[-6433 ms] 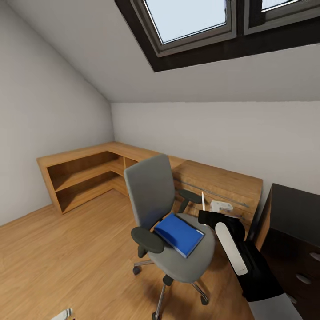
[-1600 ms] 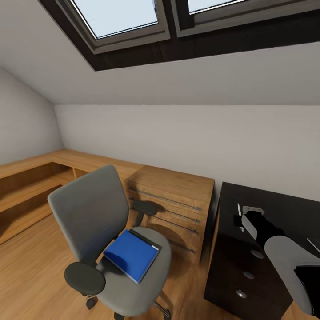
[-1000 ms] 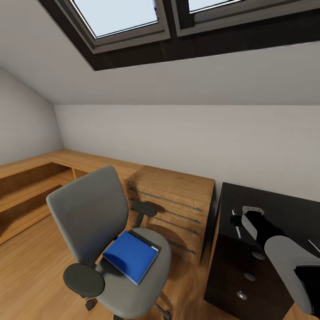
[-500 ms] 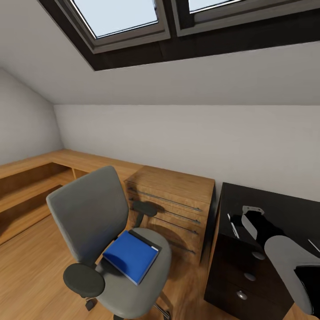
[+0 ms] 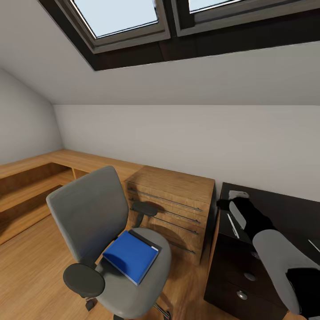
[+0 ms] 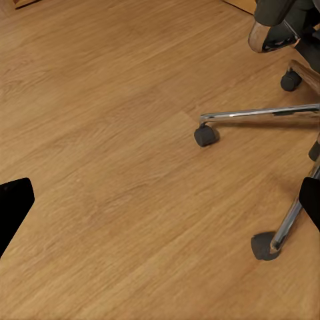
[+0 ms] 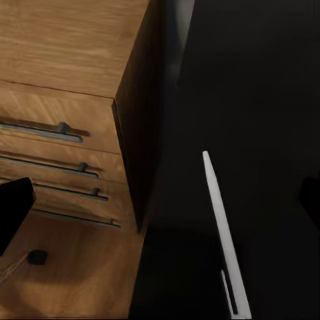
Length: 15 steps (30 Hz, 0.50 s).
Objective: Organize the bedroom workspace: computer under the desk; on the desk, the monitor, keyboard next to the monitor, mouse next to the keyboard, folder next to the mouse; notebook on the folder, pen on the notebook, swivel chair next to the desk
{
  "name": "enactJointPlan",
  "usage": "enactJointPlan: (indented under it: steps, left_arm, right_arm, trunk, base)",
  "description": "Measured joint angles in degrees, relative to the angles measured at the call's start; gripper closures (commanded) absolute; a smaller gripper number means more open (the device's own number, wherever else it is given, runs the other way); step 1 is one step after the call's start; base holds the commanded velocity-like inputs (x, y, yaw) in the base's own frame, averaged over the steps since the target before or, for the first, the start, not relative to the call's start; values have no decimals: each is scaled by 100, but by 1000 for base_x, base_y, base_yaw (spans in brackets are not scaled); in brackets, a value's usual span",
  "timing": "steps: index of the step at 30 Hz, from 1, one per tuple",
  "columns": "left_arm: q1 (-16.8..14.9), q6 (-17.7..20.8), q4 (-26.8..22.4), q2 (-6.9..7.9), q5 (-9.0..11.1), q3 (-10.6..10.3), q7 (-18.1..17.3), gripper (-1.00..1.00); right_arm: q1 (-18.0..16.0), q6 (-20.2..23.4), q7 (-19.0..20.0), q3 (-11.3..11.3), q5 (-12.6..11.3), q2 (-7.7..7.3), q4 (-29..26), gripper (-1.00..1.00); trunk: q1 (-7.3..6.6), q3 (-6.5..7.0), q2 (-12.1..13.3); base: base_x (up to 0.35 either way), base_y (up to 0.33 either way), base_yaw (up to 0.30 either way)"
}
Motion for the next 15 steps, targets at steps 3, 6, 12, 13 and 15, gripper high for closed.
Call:
enactJointPlan:
  steps: [3, 6, 12, 13, 15]
  left_arm:
    - [0, 3, 0, 0, 0, 0, 0, -100]
    - [1, 22, -1, 4, 0, 3, 0, -100]
    - [1, 46, -2, 8, 3, 12, 6, -100]
    - [1, 49, -2, 8, 4, 11, 7, -100]
    - [1, 67, -2, 11, 12, 21, 10, -100]
  right_arm:
    - [11, 148, -3, 3, -1, 173, -128, -100]
    - [48, 240, -61, 18, 44, 612, -381, -100]
    - [153, 239, -326, 49, 51, 994, -449, -100]
    - [183, 228, -400, 52, 49, 1073, -450, -100]
    - [237, 217, -482, 55, 49, 1179, -451, -100]
  trunk:
    - [0, 0, 0]
    - [0, 0, 0]
    - [0, 0, 0]
    - [0, 0, 0]
    - [0, 0, 0]
  base:
    - [0, 0, 0]
    - [0, 0, 151]
    - [0, 0, 218]
    - [0, 0, 240]
    - [0, 0, 149]
